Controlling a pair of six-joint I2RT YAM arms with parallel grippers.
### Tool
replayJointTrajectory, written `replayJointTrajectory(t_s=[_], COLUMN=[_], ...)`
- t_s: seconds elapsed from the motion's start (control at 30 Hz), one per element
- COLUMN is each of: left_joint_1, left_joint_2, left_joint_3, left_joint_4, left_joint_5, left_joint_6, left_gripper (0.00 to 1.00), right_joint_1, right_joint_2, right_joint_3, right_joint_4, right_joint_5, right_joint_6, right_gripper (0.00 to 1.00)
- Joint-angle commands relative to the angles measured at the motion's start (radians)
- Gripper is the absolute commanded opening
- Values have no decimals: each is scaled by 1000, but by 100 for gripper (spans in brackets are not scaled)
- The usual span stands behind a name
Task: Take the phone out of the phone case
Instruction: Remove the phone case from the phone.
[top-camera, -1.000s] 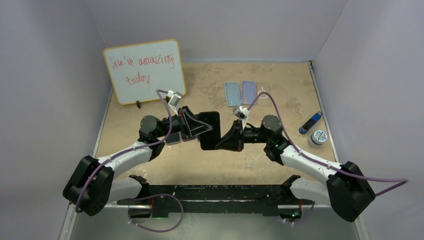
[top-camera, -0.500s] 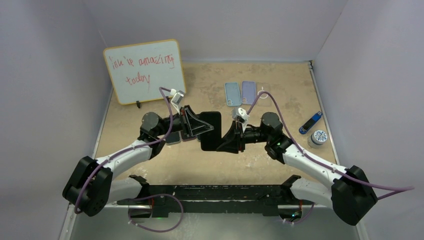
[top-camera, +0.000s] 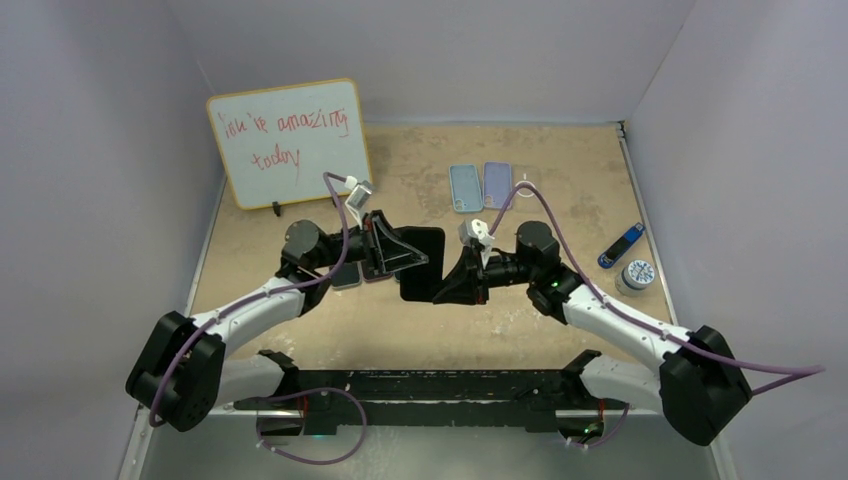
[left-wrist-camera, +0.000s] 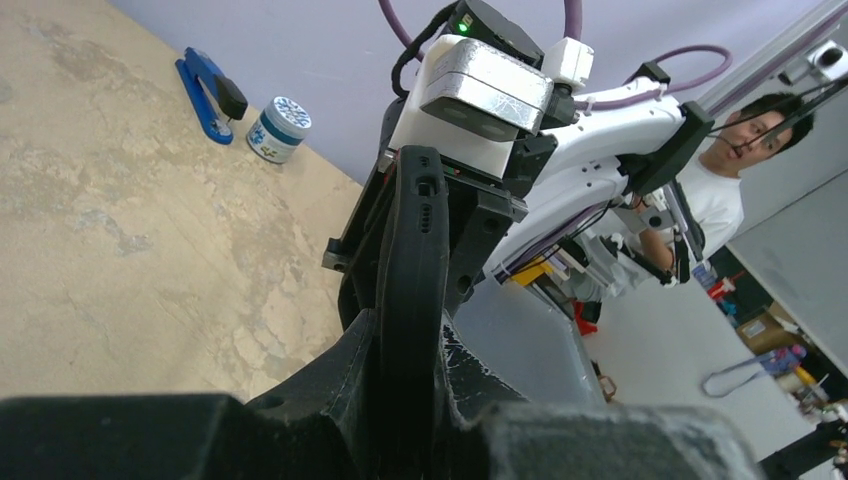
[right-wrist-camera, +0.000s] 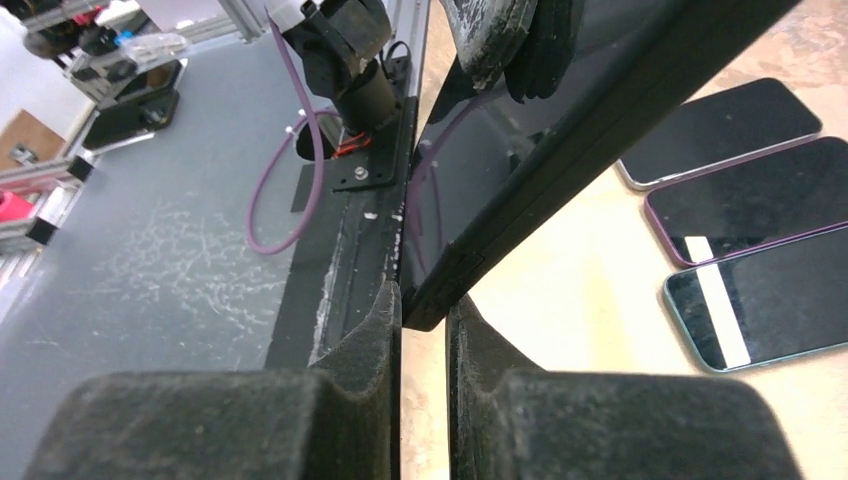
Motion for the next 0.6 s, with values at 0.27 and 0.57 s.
replayJointTrajectory(t_s=[0.27, 0.57], left_joint_1=[10, 12], left_joint_2=[41, 56], left_joint_3=[66, 64], left_joint_4=[46, 38], left_joint_5=[22, 33], left_joint_6=[-104, -128], left_gripper=[0, 0], right_joint_1=[10, 24], right_joint_2=[30, 49], right_joint_3=[37, 87], right_joint_4=[4, -88], right_joint_5=[41, 106], right_joint_6=[-379, -582], right_gripper=[1, 2])
